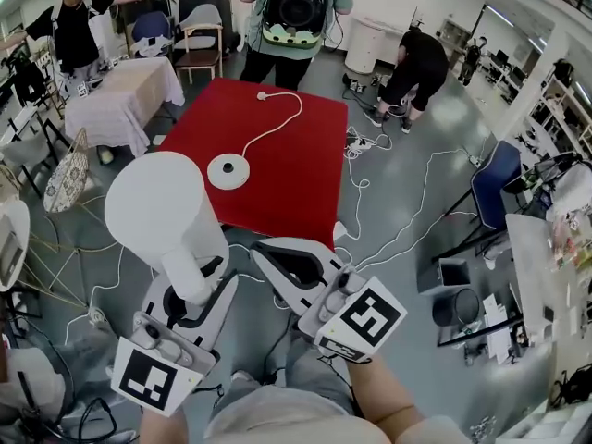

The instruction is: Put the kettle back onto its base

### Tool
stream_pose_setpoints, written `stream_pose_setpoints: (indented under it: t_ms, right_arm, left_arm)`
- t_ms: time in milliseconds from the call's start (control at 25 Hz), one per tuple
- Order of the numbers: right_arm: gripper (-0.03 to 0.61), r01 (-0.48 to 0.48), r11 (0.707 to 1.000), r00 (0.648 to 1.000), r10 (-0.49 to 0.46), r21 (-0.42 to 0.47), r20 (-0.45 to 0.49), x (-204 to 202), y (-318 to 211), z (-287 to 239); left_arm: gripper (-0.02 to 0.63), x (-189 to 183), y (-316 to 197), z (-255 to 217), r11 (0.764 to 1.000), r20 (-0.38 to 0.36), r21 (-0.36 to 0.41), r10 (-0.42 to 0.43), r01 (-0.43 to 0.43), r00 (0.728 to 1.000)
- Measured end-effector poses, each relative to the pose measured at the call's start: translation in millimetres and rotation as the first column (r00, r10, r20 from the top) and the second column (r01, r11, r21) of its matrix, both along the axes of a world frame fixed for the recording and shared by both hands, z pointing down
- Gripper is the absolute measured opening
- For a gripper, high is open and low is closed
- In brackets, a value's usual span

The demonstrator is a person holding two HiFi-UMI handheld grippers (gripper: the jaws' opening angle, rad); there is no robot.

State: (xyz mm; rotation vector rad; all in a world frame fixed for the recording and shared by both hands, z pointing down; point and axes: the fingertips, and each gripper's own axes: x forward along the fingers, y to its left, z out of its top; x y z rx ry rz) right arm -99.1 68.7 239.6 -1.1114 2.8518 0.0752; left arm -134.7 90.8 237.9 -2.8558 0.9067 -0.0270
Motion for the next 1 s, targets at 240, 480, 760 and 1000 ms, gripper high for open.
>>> stream_pose_setpoints:
  t_ms: [240,480,760,1000]
  right_arm:
    - [0.006,0.079,0.997,0.997,-0.079,0.006,-0.005,47.3,-27.3,-0.9]
    - [0.008,0.178,0.984,0.984,-0.177,0.004,-0.024,88.0,-52.7,-1.5]
    - [0.007,0.259,0.966,0.966,-0.259,0.005,-0.023,128.2,-72.8,0.8]
    - [0.006,0.272,0.962,0.962,-0.272,-0.006,-0.003,136.2,-89.7,9.8]
  left_arm:
    - [0.086,47.1,-27.9,-2.2,0.997,-0.019,0.011,-0.081,0.081,0.997]
    - [0.086,88.6,-54.2,-7.0,0.983,-0.039,0.017,-0.183,0.184,0.982]
    - [0.086,126.6,-72.9,-8.2,0.962,-0.037,0.036,-0.268,0.27,0.963]
    - [0.086,134.1,-88.7,0.8,0.956,-0.012,0.029,-0.291,0.292,0.957]
